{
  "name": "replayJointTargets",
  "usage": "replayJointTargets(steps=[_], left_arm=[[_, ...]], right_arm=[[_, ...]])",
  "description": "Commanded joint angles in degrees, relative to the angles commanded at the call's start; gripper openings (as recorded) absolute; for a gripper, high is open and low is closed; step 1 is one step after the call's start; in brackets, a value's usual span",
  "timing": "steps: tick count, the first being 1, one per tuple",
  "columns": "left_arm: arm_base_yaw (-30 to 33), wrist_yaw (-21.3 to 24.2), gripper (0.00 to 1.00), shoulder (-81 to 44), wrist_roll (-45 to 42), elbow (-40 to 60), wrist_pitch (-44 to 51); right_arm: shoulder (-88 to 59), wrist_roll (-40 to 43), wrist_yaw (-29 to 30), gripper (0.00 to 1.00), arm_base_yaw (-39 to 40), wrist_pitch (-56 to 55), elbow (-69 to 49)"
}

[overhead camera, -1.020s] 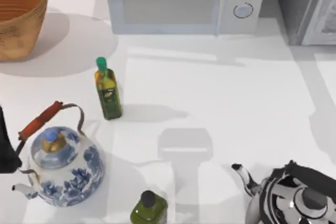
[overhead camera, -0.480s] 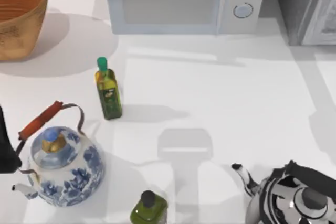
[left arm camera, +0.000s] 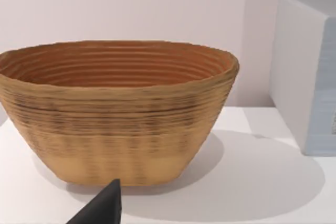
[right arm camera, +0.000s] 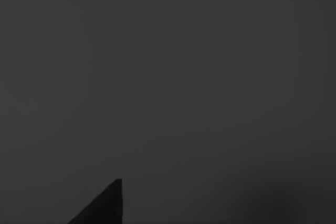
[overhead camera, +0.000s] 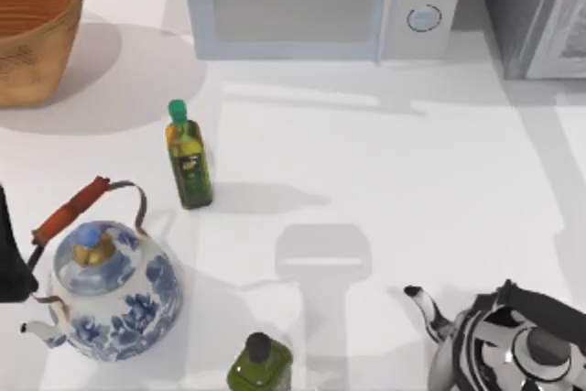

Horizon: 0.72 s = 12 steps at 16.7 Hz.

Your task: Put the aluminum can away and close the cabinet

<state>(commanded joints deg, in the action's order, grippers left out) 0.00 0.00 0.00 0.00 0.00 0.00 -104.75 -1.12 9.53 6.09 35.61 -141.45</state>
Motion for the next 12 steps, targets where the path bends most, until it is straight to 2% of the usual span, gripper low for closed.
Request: replayJointTargets(steps=[5,12], left_arm=[[0.0,0.0,1.0,0.0,0.0,0.0,0.0],[0.0,0.0,1.0,0.0,0.0,0.0,0.0]], right_arm=[[22.89,-0.68,1.87,1.0,-0.25,-6.36,29.4],[62.02,-0.8,0.14,1.0,-2.03,-19.2,86.93]])
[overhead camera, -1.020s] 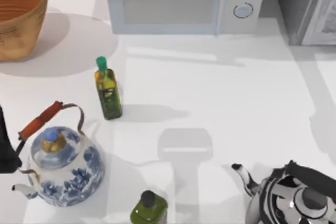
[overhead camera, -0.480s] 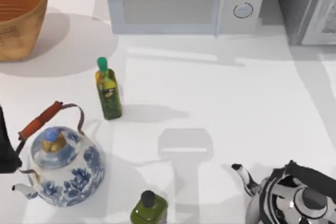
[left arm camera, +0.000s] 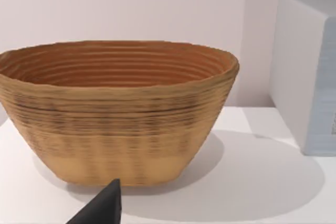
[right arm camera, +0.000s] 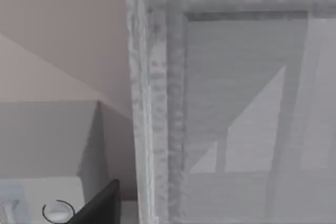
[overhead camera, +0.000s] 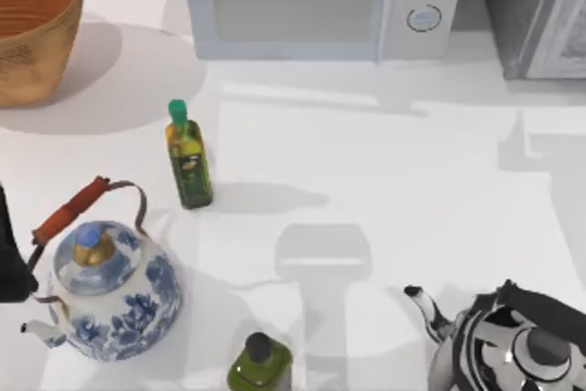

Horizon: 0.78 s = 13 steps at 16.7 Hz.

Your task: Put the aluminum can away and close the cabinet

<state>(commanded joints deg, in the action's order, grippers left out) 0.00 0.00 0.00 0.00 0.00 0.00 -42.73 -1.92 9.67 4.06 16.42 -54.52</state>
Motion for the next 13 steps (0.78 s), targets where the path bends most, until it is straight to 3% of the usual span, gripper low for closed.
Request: replayJointTargets(steps=[7,13], left_arm=[[0.0,0.0,1.0,0.0,0.0,0.0,0.0],[0.0,0.0,1.0,0.0,0.0,0.0,0.0]], right_arm=[[31.43,1.13,-5.96,1.0,-2.72,-11.51,41.46],[42.66,1.92,-9.65,1.0,-4.05,-16.38,54.45]])
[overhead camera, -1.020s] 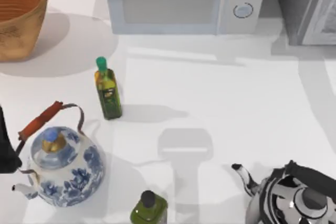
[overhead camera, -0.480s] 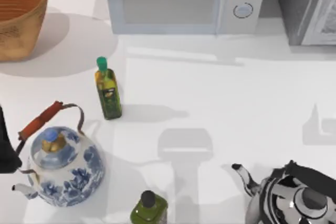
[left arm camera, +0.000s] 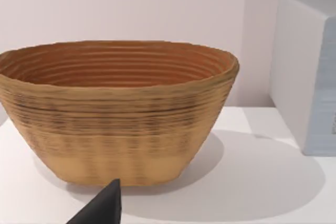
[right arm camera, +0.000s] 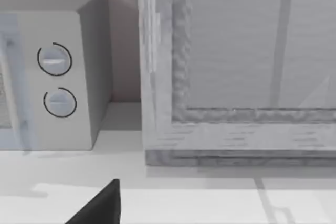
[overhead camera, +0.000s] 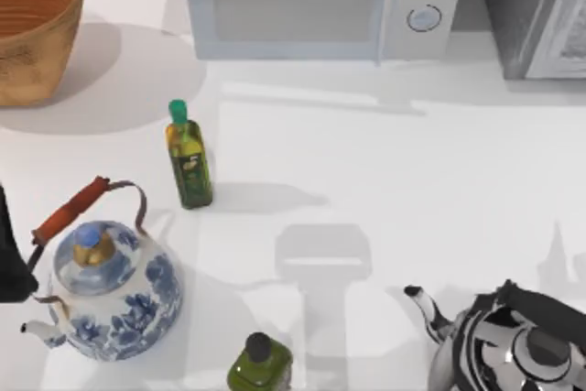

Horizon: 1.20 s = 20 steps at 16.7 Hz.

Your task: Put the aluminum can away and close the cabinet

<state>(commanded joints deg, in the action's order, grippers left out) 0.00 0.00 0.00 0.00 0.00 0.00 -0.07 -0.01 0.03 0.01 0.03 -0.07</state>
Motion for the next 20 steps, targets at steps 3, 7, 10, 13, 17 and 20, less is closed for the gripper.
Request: replayJointTargets(steps=[3,7,10,13,17,20], left_arm=[[0.0,0.0,1.0,0.0,0.0,0.0,0.0],[0.0,0.0,1.0,0.0,0.0,0.0,0.0],[0.0,0.0,1.0,0.0,0.0,0.0,0.0],[0.0,0.0,1.0,0.0,0.0,0.0,0.0],[0.0,0.0,1.0,0.0,0.0,0.0,0.0],[0.0,0.0,1.0,0.0,0.0,0.0,0.0]], right_arm=[[0.07,0.01,-0.03,1.0,-0.01,-0.03,0.07],[-0.86,-0.06,-0.56,1.0,-0.36,-0.56,-0.15],[-6.28,-0.14,-5.39,1.0,-4.44,-5.39,-1.44],[-16.95,0.09,-13.4,1.0,-11.92,-13.92,-3.6],[-38.22,0.69,-26.14,1.0,-25.21,-28.76,-7.7],[-55.73,0.86,-35.69,1.0,-35.7,-40.83,-11.6]])
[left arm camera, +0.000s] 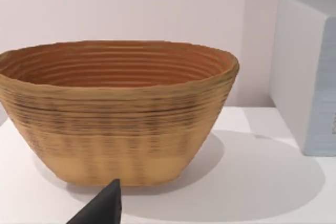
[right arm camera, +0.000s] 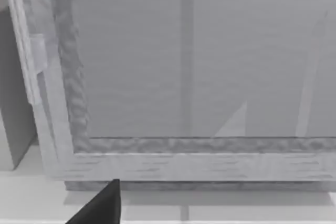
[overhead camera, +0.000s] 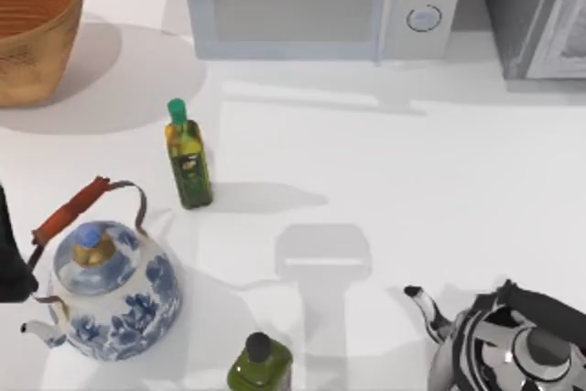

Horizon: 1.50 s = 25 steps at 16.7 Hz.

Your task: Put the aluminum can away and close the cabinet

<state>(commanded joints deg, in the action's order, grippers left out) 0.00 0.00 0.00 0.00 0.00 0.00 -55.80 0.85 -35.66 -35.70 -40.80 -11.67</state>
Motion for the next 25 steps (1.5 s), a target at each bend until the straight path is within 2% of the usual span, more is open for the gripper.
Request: replayJointTargets(steps=[6,11,19,25], left_arm=[[0.0,0.0,1.0,0.0,0.0,0.0,0.0],[0.0,0.0,1.0,0.0,0.0,0.0,0.0],[0.0,0.0,1.0,0.0,0.0,0.0,0.0],[0.0,0.0,1.0,0.0,0.0,0.0,0.0]], right_arm=[[-24.3,-0.89,-16.05,1.0,-16.88,-20.41,-7.31],[-32.98,-2.12,-22.18,1.0,-22.96,-27.86,-9.38],[-33.0,-2.17,-23.03,1.0,-22.76,-24.17,-12.74],[-32.01,-1.51,-25.16,1.0,-23.8,-2.45,-33.68]])
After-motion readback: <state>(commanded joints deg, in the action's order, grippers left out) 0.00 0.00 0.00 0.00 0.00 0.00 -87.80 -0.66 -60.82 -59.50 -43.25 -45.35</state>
